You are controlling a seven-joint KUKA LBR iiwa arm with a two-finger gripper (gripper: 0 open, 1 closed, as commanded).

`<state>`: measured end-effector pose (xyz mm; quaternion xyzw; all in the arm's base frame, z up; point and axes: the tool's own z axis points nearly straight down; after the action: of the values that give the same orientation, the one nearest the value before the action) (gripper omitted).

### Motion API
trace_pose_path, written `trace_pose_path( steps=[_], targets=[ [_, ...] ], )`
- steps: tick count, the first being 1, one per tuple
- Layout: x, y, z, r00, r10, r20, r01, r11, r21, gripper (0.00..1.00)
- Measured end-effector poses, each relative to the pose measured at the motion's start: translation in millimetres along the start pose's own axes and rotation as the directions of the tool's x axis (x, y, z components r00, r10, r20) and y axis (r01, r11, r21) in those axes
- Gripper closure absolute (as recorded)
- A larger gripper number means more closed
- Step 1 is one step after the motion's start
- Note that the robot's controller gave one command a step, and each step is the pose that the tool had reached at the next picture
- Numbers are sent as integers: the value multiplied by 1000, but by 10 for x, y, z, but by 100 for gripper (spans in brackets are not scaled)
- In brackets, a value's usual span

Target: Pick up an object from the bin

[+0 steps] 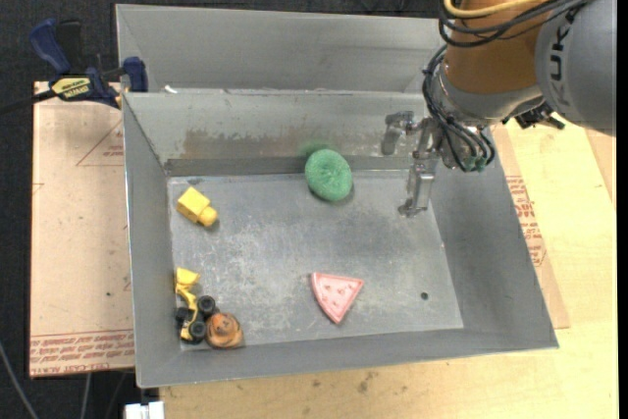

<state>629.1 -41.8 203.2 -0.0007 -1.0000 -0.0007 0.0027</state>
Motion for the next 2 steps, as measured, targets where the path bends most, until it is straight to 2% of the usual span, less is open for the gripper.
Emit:
trace_pose_path(
  steps=[1, 2],
  targets=[
    [-12, 1, -53, 1000, -1, 7, 1, 1000, 1, 0],
    [-129, 306, 413, 1000, 9, 15, -9, 1000, 1, 0]
  ],
)
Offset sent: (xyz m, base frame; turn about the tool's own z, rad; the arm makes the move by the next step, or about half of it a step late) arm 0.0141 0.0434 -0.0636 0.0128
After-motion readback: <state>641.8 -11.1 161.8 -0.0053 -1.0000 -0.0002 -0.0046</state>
